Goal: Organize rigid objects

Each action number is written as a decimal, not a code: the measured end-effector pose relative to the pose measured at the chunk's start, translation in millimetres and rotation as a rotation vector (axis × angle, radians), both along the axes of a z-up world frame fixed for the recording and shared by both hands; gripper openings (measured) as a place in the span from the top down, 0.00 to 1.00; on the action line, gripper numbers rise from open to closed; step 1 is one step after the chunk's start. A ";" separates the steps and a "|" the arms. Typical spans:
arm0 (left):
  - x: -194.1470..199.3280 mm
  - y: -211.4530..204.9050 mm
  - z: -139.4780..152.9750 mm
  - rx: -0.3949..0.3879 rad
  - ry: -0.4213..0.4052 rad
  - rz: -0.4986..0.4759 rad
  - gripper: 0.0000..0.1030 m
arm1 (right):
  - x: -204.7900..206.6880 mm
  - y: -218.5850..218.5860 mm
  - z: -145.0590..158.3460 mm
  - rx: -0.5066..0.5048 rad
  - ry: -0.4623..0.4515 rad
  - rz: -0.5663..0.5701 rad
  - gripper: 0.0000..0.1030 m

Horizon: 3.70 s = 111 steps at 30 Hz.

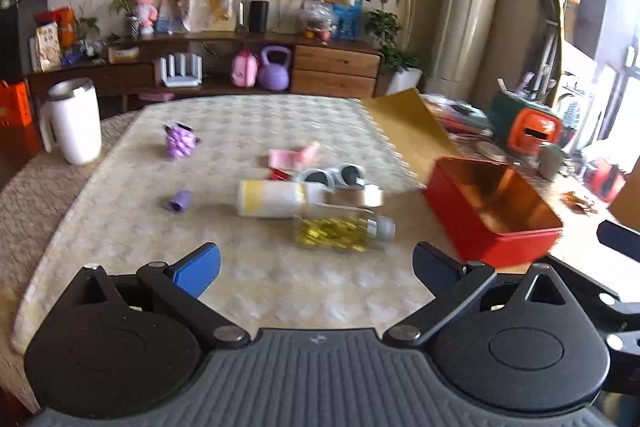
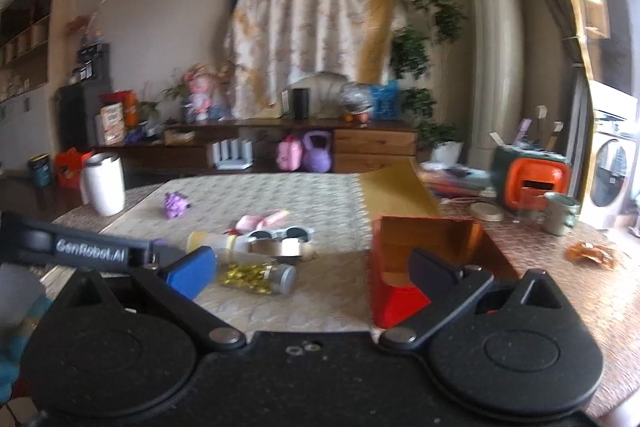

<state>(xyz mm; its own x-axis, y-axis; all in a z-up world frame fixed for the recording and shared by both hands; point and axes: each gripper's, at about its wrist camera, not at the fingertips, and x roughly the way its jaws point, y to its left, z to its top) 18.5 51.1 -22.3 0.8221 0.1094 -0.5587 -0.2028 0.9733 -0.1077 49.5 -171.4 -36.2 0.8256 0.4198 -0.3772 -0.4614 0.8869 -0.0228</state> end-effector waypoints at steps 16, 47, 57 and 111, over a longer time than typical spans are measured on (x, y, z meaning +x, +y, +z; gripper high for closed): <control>84.8 120.0 -51.5 0.089 0.041 0.131 0.00 | 87.5 59.5 -42.7 -0.186 0.105 0.222 0.08; 155.4 177.1 -110.7 0.039 0.165 0.070 0.41 | 158.6 124.3 -92.3 -0.422 0.280 0.570 0.42; 158.4 169.1 -111.4 0.083 0.153 0.022 0.70 | 160.2 142.8 -97.7 -0.414 0.280 0.559 0.44; 201.6 -119.4 1.6 0.083 0.100 -0.416 0.80 | 173.6 -88.2 -15.2 -0.187 0.264 -0.039 0.45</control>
<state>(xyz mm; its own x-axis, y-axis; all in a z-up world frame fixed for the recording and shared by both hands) 220.1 -68.4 -20.8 0.7481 -0.1716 -0.6410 0.2028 0.9789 -0.0253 223.1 -259.6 -51.4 0.7027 0.2933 -0.6482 -0.4389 0.8958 -0.0704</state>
